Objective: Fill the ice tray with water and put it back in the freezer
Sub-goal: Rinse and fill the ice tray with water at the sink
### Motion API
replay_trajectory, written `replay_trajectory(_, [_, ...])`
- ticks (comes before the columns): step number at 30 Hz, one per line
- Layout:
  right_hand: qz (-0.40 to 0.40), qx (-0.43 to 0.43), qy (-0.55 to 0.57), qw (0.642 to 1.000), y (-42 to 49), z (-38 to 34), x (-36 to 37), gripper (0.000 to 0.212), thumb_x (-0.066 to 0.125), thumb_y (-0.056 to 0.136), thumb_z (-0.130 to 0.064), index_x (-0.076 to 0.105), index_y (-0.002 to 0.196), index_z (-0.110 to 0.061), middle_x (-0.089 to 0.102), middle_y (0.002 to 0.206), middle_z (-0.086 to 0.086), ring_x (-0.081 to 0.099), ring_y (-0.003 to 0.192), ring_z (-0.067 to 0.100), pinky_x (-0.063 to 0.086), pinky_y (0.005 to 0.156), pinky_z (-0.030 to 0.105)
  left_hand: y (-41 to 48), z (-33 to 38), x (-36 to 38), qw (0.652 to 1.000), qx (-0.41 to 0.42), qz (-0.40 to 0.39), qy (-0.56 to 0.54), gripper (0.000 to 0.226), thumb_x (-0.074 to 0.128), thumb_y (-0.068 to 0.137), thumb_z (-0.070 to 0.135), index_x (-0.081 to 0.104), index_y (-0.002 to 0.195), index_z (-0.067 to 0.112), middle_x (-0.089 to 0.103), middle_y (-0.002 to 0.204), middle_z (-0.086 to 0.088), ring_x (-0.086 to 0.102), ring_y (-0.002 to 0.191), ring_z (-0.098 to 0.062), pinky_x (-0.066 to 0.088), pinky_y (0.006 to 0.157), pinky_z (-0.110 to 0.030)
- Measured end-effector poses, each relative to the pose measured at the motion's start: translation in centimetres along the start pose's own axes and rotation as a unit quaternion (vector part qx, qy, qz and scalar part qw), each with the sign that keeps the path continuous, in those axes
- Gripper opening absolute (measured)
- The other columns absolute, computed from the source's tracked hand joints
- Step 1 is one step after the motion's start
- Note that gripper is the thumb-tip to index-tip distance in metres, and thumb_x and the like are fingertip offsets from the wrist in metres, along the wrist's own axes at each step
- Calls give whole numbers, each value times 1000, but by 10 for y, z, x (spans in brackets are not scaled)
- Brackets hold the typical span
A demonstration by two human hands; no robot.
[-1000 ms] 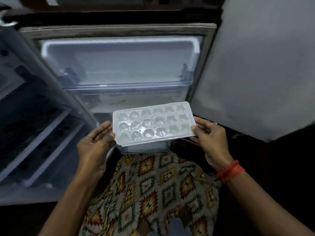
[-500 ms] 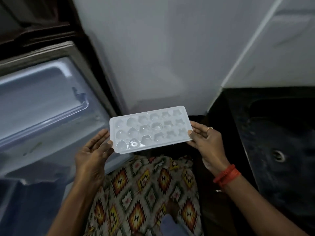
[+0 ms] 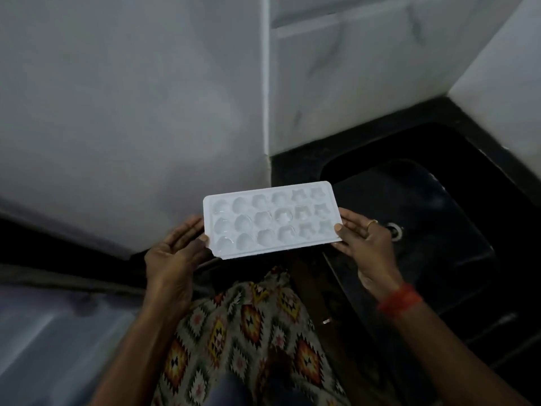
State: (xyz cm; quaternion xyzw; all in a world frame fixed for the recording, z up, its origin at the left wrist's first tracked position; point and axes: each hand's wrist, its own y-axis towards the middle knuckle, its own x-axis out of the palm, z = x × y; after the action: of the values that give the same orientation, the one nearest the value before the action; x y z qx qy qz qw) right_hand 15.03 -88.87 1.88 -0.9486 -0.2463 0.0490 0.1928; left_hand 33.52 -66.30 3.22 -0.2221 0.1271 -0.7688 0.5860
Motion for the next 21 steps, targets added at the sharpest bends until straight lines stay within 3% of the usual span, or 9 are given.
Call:
replay_trajectory(6, [98, -3, 22, 995, 21, -9, -61, 28, 61, 93, 2, 66, 117, -13, 71, 104, 0, 72, 88, 3, 58, 65, 19, 27, -9, 89, 994, -42, -91, 32, 32, 60, 93, -14, 70, 109, 11, 81, 98, 1, 78, 88, -10, 61, 66, -19])
replay_trajectory(10, [167, -2, 36, 985, 23, -8, -94, 27, 62, 93, 1, 66, 116, -13, 72, 107, 3, 71, 93, 7, 58, 67, 20, 42, -16, 141, 985, -59, -151, 65, 33, 60, 93, -15, 70, 115, 7, 78, 109, -3, 77, 94, -13, 63, 72, -22])
replay_trajectory(15, [240, 13, 64, 969, 21, -7, -122, 31, 61, 93, 1, 65, 122, -9, 70, 114, 12, 68, 105, 19, 58, 82, 33, 57, -22, 201, 966, -76, -227, 101, 40, 60, 92, -16, 66, 127, 4, 74, 120, -11, 72, 102, -19, 63, 76, -23])
replay_trajectory(18, [281, 15, 81, 956, 16, -7, -129, 30, 59, 94, 2, 64, 121, -9, 71, 108, 7, 70, 93, 8, 58, 71, 21, 66, -24, 233, 948, -98, -276, 129, 37, 61, 92, -15, 66, 122, 6, 72, 124, -14, 70, 107, -23, 62, 75, -22])
replay_trajectory(21, [315, 25, 106, 943, 12, -6, -131, 31, 58, 95, 3, 62, 124, -5, 70, 105, 7, 69, 92, 11, 60, 70, 20, 73, -27, 258, 930, -102, -312, 165, 38, 62, 93, -15, 66, 126, 3, 70, 127, -15, 70, 105, -22, 61, 71, -20])
